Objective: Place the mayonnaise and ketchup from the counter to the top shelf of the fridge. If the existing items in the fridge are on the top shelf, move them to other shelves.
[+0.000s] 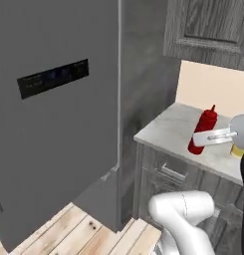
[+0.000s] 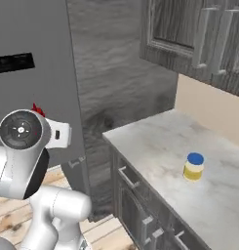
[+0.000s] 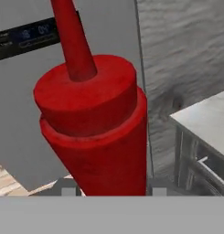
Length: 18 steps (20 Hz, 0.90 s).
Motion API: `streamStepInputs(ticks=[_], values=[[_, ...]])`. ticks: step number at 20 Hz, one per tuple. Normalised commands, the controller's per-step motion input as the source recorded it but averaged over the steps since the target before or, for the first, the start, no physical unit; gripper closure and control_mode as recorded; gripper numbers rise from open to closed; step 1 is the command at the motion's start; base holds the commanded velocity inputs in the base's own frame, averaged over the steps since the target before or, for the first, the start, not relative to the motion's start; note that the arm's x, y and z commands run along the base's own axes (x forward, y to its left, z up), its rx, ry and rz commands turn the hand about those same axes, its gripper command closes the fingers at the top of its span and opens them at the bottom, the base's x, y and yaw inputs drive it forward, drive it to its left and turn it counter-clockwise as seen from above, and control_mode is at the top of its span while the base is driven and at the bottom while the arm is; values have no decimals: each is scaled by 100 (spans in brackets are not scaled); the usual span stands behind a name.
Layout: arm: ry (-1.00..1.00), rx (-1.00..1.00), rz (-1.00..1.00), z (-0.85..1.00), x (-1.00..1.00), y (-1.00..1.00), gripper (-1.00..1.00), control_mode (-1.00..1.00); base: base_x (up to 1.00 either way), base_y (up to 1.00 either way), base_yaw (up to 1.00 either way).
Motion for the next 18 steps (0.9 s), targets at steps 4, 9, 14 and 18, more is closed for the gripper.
streamStepInputs(ticks=[4, 9, 14, 18], values=[[0, 0, 0, 0, 0, 0, 100, 100, -44, 12, 96], [0, 0, 0, 0, 0, 0, 100, 100, -75, 24, 87], [0, 0, 0, 0, 0, 0, 100, 100, -68, 83, 68], [0, 0, 0, 0, 0, 0, 100, 100, -46, 100, 54]])
